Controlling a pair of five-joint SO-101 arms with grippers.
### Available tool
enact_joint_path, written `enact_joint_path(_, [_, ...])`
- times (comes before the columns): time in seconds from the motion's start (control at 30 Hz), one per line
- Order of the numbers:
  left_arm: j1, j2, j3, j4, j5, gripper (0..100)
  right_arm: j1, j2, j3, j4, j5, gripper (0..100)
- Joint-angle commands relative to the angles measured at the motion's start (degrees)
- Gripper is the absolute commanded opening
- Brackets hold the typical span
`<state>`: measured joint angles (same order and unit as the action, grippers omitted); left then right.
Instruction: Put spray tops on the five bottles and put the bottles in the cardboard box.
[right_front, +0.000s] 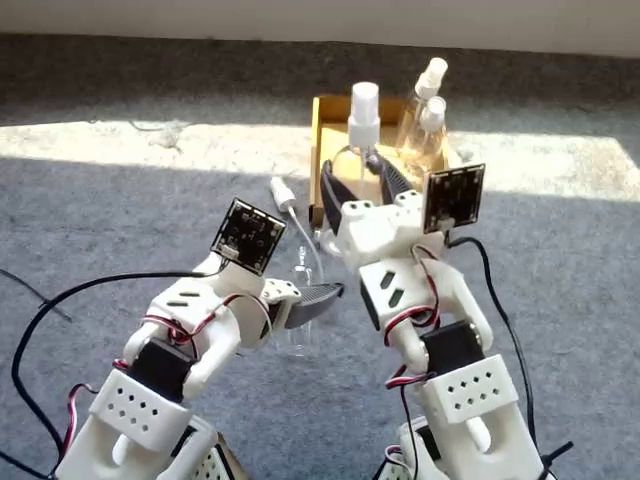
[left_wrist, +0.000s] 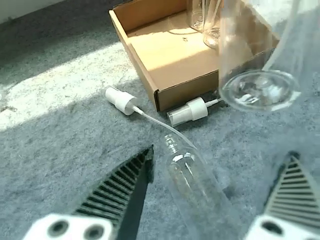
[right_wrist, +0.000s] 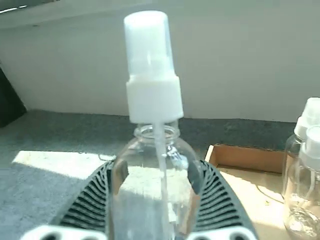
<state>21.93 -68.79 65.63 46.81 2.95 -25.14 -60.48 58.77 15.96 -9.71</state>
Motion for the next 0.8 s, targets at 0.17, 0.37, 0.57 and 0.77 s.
enact_joint_path(0.17, [0.9, -0.8, -0.5, -1.4, 0.4, 37, -2.1, -7.1, 8.0, -1.1, 3.4, 0.4])
enact_joint_path(0.37, [-0.9, -0.7, -0.4, -2.4, 0.4, 37, -4.6, -13.6, 10.2, 4.7, 3.7, 0.4])
enact_joint_path(0.57, [-1.6, -0.3, -0.3, -2.7, 0.4, 37, -6.8, -20.7, 10.2, 15.4, 3.7, 0.4])
enact_joint_path(0.77, [-1.7, -0.3, -0.3, -2.7, 0.4, 37, -6.5, -24.3, 10.7, 15.8, 3.7, 0.4])
